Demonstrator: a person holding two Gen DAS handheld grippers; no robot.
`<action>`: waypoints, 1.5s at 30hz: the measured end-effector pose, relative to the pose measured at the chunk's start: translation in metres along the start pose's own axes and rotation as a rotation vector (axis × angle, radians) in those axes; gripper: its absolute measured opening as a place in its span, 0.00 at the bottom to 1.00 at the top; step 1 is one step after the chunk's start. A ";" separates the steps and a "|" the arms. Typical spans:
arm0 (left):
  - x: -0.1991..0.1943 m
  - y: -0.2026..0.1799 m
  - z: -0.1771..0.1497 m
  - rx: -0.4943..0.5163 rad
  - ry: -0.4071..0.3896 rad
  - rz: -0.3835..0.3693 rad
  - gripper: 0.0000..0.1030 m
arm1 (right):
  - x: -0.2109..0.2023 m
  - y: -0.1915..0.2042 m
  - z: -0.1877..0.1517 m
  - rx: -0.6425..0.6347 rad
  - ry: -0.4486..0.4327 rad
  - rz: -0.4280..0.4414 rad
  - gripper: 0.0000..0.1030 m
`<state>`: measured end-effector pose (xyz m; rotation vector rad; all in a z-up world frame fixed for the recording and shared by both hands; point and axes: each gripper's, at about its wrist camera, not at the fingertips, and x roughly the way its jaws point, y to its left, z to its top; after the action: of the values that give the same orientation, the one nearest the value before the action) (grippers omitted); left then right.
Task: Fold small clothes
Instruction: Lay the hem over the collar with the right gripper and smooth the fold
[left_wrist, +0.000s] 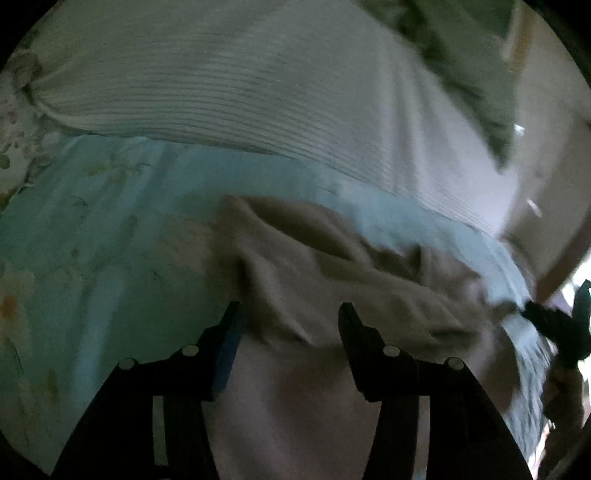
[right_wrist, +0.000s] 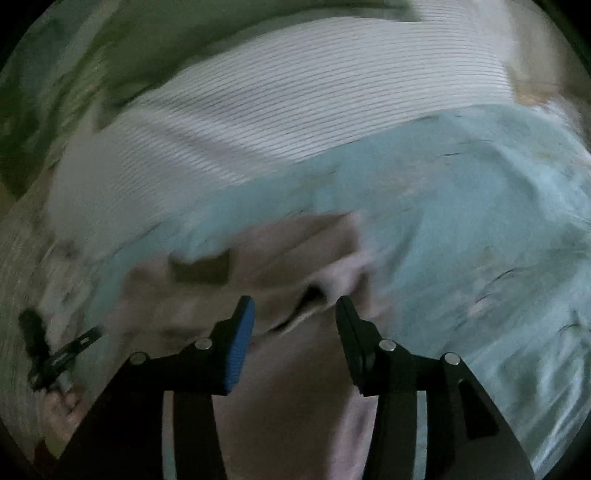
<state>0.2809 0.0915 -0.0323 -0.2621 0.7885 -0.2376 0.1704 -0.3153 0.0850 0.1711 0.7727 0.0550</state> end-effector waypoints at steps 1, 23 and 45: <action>-0.003 -0.011 -0.010 0.029 0.014 -0.032 0.52 | 0.014 0.016 -0.009 -0.057 0.068 0.047 0.47; 0.117 0.006 0.075 0.018 0.075 0.185 0.35 | 0.082 -0.059 0.049 0.090 -0.029 -0.202 0.42; -0.071 -0.007 -0.118 -0.220 0.049 -0.072 0.56 | -0.001 0.003 -0.093 0.075 0.053 0.015 0.52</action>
<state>0.1463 0.0898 -0.0623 -0.4940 0.8556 -0.2258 0.1051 -0.3004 0.0209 0.2472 0.8266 0.0448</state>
